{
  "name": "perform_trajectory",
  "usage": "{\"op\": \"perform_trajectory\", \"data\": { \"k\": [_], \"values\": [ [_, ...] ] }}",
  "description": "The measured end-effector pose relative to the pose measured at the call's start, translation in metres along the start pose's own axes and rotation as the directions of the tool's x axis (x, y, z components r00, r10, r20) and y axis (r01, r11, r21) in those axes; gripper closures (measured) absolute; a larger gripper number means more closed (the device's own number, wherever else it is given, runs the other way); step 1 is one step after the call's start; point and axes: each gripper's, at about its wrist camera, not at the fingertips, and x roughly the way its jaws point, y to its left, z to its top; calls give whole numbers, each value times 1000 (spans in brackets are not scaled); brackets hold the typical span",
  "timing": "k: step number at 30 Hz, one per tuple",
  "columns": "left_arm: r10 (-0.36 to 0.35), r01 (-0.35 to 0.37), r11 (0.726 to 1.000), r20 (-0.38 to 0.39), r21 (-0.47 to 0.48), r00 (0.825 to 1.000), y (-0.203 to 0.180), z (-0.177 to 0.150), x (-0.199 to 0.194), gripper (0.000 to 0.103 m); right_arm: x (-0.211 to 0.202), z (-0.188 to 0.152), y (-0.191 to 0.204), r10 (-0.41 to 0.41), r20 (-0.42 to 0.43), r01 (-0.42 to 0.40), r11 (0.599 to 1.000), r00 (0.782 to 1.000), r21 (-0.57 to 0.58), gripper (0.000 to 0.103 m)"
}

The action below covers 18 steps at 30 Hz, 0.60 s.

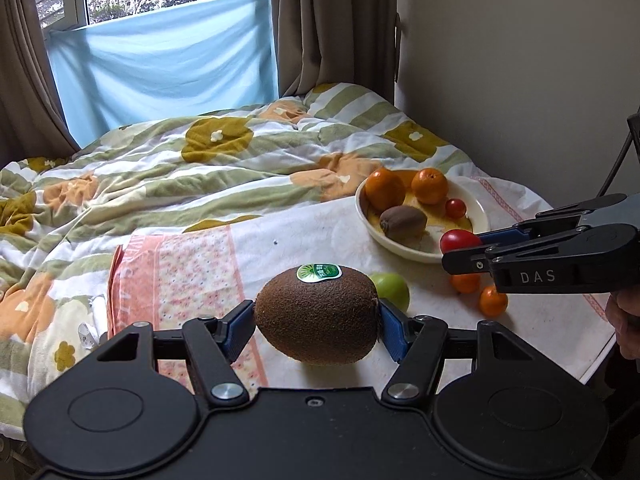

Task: Organize fruits
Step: 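Carry the kiwi and tomato over the white bowl with both grippers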

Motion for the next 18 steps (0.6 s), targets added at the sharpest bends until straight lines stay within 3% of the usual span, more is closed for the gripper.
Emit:
{"op": "perform_trajectory", "data": {
  "k": [9, 18],
  "values": [
    [-16, 16, 1000, 20, 0, 1000, -53, 41, 34, 34, -5, 24, -74, -20, 5, 20, 1000, 1000, 6, 58],
    [-49, 50, 998, -24, 28, 998, -99, 65, 90, 34, 15, 34, -134, -22, -28, 22, 1000, 999, 14, 58]
  ]
}}
